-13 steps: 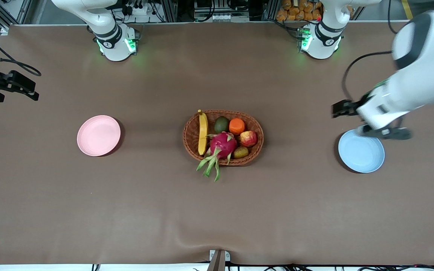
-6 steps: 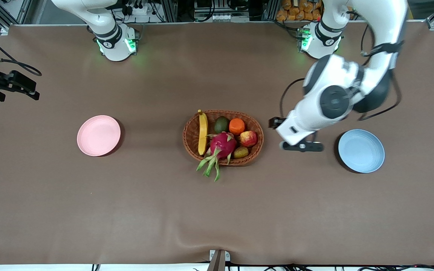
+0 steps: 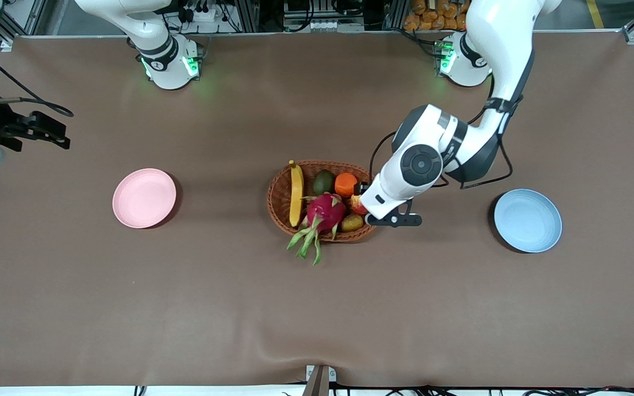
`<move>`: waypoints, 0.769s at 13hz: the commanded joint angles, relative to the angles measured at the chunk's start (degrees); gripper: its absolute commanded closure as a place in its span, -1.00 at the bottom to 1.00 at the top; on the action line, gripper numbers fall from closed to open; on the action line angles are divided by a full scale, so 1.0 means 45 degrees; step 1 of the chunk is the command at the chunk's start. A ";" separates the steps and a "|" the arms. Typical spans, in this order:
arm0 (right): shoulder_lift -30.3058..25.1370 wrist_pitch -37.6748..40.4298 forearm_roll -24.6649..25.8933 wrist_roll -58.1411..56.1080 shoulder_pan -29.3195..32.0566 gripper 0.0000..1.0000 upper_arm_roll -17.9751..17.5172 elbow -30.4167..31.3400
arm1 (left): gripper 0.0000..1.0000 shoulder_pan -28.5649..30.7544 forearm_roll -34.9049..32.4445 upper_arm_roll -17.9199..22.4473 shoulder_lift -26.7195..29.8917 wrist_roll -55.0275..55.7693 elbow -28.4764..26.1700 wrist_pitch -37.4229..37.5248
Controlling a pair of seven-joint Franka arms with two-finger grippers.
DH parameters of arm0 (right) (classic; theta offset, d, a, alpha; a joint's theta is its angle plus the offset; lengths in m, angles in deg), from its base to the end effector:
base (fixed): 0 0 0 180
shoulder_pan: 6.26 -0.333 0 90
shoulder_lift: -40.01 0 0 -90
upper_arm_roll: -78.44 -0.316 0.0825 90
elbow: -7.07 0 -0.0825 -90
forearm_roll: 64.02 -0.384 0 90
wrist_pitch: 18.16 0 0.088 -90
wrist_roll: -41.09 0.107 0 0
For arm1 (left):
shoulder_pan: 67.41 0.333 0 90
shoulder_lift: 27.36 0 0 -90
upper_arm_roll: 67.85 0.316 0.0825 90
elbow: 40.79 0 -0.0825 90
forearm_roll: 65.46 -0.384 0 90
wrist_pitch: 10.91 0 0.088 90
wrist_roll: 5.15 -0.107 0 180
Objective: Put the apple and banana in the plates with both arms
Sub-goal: 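Reach the left gripper down to the red apple in the basket, then grasp the red apple with the left gripper while the right gripper approaches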
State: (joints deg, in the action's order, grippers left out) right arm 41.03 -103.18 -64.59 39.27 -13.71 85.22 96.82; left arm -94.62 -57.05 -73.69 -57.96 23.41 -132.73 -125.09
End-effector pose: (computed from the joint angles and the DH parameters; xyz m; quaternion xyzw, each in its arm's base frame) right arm 0.5499 0.0082 0.6096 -0.9985 -0.0218 0.0501 0.0044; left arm 0.5628 -0.3671 0.3099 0.9933 0.0010 -0.1082 0.0412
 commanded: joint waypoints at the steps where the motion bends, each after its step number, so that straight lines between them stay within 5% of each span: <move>1: -0.0032 0.0203 0.0147 -0.0123 -0.0219 -1.00 -0.0003 -0.0024 | -1.00 -0.0104 0.0494 0.0105 -0.0640 0.0196 0.0256 -0.0618; 10: 0.0417 0.0633 -0.0067 -0.1334 -0.0239 -1.00 -0.0003 -0.0161 | -1.00 -0.0731 0.0455 0.0183 -0.1755 0.1350 0.0374 -0.1794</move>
State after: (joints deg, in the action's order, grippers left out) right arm 42.89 -100.71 -64.71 33.90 -14.50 85.07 96.85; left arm -97.62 -55.86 -73.51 -64.96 28.75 -132.09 -133.23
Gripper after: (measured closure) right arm 0.000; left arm 0.000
